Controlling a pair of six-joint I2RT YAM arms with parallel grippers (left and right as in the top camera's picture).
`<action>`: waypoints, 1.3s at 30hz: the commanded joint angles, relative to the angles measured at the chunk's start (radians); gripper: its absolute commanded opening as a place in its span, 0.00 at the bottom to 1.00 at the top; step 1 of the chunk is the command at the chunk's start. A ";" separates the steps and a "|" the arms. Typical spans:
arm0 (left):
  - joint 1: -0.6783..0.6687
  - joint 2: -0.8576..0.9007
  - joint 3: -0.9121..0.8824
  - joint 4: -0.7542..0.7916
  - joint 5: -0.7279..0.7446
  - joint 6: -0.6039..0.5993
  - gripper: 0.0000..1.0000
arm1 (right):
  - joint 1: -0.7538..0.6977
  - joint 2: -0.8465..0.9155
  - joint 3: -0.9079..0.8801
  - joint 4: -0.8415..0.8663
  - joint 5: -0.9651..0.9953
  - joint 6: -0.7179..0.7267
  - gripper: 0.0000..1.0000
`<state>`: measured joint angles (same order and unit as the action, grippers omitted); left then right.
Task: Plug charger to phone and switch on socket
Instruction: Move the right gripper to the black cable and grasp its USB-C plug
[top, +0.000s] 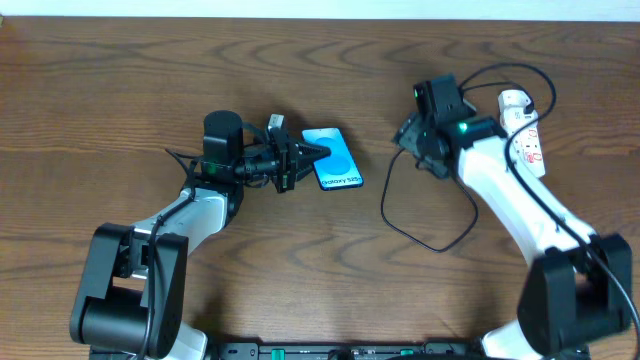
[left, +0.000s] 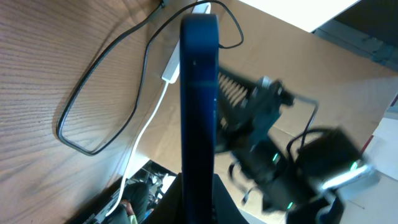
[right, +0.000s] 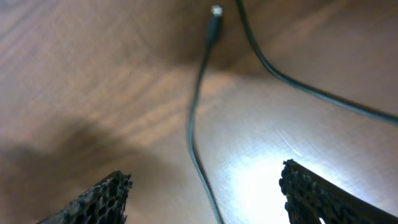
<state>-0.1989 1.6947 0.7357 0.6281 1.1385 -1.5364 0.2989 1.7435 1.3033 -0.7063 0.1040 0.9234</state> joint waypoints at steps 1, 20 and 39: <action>0.003 -0.009 0.026 0.008 0.017 0.021 0.07 | -0.020 0.084 0.098 -0.026 0.010 0.023 0.75; 0.003 -0.009 0.026 0.008 0.017 0.021 0.07 | -0.012 0.389 0.241 0.006 0.145 -0.042 0.73; 0.003 -0.009 0.026 0.008 0.018 0.021 0.08 | 0.017 0.501 0.240 0.036 0.154 -0.057 0.48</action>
<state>-0.1989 1.6947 0.7357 0.6281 1.1385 -1.5360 0.3088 2.1845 1.5478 -0.6643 0.2684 0.8650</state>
